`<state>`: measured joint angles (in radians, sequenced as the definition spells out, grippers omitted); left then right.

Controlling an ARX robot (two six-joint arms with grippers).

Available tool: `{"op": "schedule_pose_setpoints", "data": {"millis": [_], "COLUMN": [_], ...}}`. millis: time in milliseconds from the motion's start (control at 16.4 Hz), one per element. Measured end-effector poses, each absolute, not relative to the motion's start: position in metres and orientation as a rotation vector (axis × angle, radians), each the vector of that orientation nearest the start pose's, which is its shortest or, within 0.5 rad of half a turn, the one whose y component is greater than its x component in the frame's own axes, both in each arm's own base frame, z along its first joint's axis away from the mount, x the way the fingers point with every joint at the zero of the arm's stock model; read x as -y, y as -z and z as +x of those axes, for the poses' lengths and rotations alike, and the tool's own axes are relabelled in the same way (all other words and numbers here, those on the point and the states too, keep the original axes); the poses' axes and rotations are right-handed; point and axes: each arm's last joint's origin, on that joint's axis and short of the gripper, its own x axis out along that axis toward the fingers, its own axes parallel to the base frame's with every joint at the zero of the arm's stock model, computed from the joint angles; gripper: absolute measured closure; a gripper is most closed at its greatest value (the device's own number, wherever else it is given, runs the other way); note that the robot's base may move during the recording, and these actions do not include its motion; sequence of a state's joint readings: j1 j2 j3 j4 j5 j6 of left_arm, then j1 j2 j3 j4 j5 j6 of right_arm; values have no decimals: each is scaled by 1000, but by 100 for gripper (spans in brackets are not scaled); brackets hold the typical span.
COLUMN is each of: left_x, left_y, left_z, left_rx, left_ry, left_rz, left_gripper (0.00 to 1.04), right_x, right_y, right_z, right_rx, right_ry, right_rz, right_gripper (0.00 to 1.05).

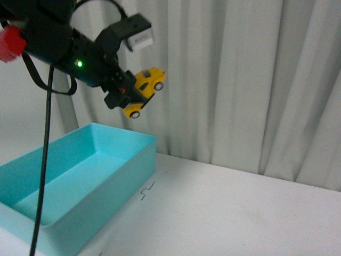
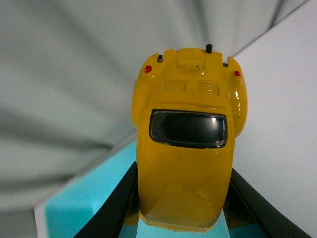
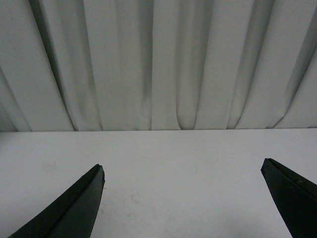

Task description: Wind up and store yellow beetle toy

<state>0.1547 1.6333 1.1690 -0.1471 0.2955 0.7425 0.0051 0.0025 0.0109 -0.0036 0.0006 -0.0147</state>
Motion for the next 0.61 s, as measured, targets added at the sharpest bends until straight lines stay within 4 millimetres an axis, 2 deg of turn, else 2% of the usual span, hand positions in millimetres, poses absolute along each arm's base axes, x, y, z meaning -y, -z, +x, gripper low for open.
{"op": "schedule_pose_setpoints", "data": {"millis": [122, 244, 426, 609], "left_x": [-88, -114, -125, -130], "left_y": [-220, -196, -174, -148], "left_z": [367, 371, 381, 386], "left_rx": [-677, -802, -894, -978], "left_ry": [144, -40, -149, -170], "left_rz": [478, 427, 432, 435], "left_gripper": [64, 64, 64, 64], "right_x": [0, 0, -1, 0], "right_y": [-167, -167, -167, -167], "right_z": [97, 97, 97, 97], "right_rx": [4, 5, 5, 5], "right_ry": [-5, -5, -5, -5], "right_rz": [-15, -15, -15, -15], "right_gripper": [7, 7, 7, 7]}}
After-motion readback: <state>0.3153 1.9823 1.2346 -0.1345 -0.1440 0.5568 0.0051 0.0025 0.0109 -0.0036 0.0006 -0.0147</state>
